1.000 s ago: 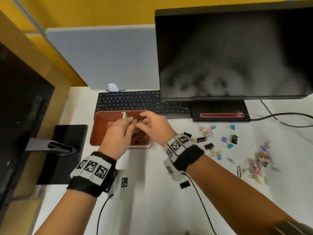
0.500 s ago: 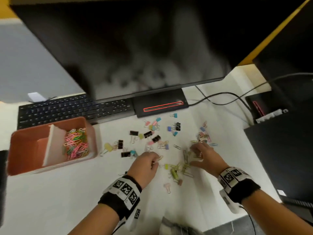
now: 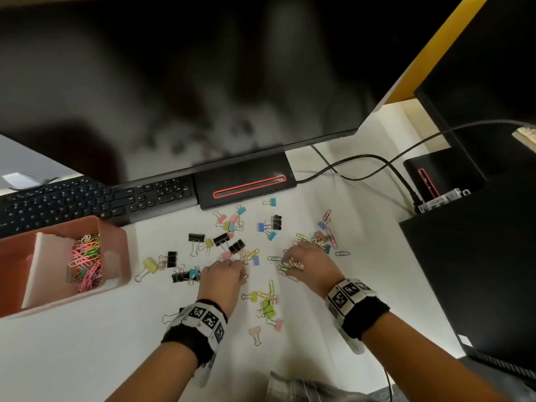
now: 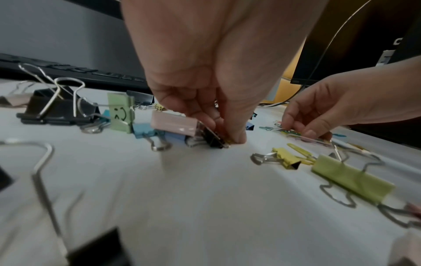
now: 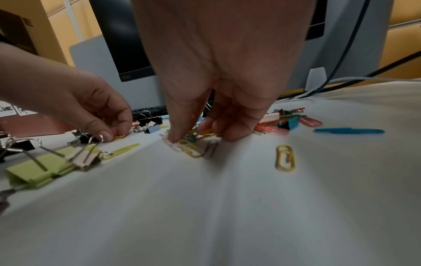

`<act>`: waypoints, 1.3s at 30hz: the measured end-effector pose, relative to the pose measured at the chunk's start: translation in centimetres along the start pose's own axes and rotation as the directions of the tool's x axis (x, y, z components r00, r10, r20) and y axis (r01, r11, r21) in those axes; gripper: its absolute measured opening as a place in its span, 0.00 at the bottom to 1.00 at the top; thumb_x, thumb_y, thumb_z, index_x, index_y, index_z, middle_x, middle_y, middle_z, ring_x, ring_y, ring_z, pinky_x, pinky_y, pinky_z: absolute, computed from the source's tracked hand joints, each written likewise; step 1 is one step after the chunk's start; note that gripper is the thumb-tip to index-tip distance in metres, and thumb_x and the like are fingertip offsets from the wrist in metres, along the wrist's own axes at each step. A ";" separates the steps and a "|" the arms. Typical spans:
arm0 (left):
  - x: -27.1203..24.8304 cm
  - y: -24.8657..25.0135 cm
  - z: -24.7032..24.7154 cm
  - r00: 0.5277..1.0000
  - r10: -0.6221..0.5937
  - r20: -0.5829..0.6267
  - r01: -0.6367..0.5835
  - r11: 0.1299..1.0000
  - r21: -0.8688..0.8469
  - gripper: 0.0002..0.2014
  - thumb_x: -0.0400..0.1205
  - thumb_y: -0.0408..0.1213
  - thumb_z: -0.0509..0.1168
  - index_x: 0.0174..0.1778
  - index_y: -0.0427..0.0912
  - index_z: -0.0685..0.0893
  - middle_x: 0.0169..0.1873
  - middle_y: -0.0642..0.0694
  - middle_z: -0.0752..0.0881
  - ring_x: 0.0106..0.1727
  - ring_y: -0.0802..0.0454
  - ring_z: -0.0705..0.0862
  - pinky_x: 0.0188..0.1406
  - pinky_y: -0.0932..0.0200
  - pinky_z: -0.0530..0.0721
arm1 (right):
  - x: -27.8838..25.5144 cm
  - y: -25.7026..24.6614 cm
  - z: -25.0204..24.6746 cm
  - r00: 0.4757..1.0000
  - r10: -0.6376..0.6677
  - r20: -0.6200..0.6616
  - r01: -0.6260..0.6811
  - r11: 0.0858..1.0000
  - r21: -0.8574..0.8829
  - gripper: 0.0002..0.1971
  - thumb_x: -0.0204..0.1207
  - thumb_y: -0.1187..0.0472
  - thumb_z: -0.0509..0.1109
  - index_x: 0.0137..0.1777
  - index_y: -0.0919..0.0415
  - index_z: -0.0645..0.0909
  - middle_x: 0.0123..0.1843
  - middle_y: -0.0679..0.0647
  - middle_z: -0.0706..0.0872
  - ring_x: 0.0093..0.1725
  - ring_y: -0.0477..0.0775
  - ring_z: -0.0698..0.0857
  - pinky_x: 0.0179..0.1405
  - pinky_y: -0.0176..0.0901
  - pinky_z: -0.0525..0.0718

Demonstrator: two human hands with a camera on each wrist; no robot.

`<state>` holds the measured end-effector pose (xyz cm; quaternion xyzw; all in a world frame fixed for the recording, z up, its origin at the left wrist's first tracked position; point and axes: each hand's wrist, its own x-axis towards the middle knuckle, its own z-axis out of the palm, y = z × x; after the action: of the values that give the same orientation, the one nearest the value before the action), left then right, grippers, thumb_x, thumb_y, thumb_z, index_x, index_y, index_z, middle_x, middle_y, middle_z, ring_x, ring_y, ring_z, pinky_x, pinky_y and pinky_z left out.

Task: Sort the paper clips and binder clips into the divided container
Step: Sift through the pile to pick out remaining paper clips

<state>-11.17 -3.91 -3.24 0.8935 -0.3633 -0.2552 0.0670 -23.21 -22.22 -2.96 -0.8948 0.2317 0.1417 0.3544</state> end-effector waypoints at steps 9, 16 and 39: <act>0.1 1.1 -0.7 0.992 0.037 -0.123 -0.050 0.993 -0.105 0.04 0.80 0.38 0.61 0.47 0.48 0.80 0.43 0.52 0.82 0.50 0.47 0.80 0.49 0.53 0.75 | -1.2 1.7 -0.2 0.986 -0.135 -0.097 0.123 0.986 -0.115 0.28 0.62 0.50 0.80 0.62 0.51 0.77 0.61 0.50 0.77 0.58 0.52 0.78 0.56 0.45 0.80; 3.4 3.4 -1.5 0.994 -0.044 -0.098 0.050 0.997 0.063 0.08 0.79 0.39 0.61 0.49 0.49 0.83 0.48 0.49 0.85 0.59 0.45 0.79 0.56 0.49 0.74 | 0.4 0.9 -0.1 0.990 -0.118 -0.073 0.113 0.991 -0.075 0.25 0.69 0.61 0.76 0.68 0.59 0.77 0.65 0.55 0.77 0.62 0.56 0.77 0.62 0.46 0.76; 3.6 4.0 -4.1 0.983 0.172 -0.068 -0.176 0.982 -0.072 0.06 0.81 0.37 0.60 0.48 0.48 0.82 0.42 0.52 0.85 0.48 0.51 0.74 0.56 0.54 0.74 | 1.0 1.1 -2.9 0.992 -0.089 -0.090 0.089 0.996 0.001 0.07 0.77 0.60 0.68 0.52 0.60 0.85 0.50 0.56 0.84 0.50 0.54 0.82 0.55 0.43 0.79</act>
<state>-9.41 -9.51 0.01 0.8625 -0.4276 -0.2346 0.1347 -22.70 -25.23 -1.96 -0.9087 0.2077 0.0849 0.3520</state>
